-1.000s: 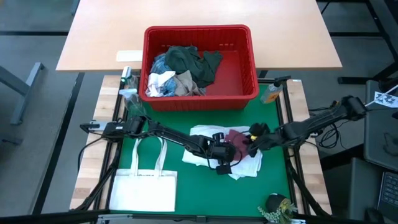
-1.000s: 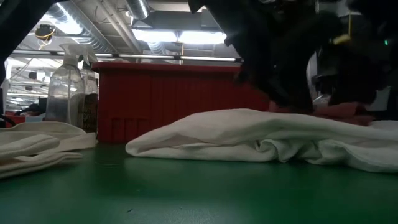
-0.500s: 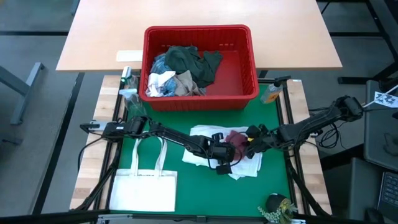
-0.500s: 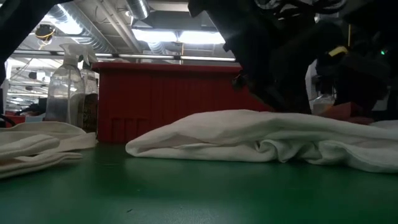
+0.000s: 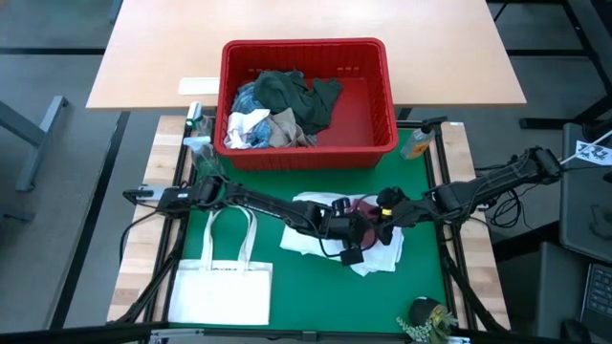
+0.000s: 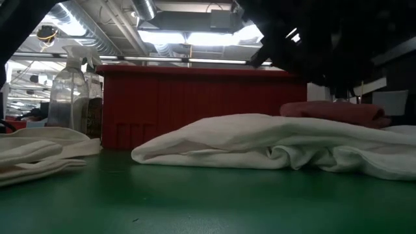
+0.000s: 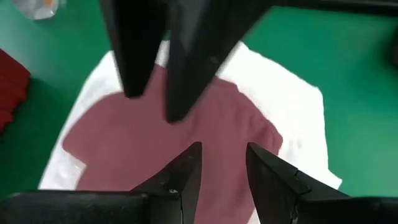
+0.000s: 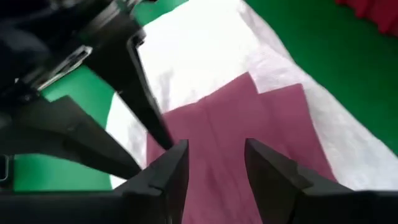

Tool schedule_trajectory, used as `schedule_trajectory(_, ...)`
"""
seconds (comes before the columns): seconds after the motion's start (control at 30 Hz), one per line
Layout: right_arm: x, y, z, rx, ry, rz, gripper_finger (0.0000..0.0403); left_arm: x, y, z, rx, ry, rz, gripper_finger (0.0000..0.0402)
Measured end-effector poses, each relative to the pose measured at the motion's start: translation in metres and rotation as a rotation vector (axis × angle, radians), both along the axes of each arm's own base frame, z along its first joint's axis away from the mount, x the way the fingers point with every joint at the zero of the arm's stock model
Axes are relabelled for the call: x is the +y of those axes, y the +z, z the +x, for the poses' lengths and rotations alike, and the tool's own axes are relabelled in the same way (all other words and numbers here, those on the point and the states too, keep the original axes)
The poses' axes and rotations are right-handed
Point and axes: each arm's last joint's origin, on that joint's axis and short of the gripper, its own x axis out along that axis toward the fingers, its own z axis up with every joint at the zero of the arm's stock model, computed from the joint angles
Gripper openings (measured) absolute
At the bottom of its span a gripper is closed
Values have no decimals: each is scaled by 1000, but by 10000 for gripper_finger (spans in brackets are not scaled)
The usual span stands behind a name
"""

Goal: Fold Laundry from Bin
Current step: Stack the folded pink underwear on top of the folded white polo shirt

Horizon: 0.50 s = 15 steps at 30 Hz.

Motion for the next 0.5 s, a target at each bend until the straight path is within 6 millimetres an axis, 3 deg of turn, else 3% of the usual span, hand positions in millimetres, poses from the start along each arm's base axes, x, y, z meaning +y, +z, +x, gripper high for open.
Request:
schedule_trajectory(0.2,7,-1,-2,7,17,25,154,15,-1,0,24,31,7,121)
schedule_trajectory(0.5,39,-17,-5,46,40,-46,154,40,-3,2,43,83,14,121)
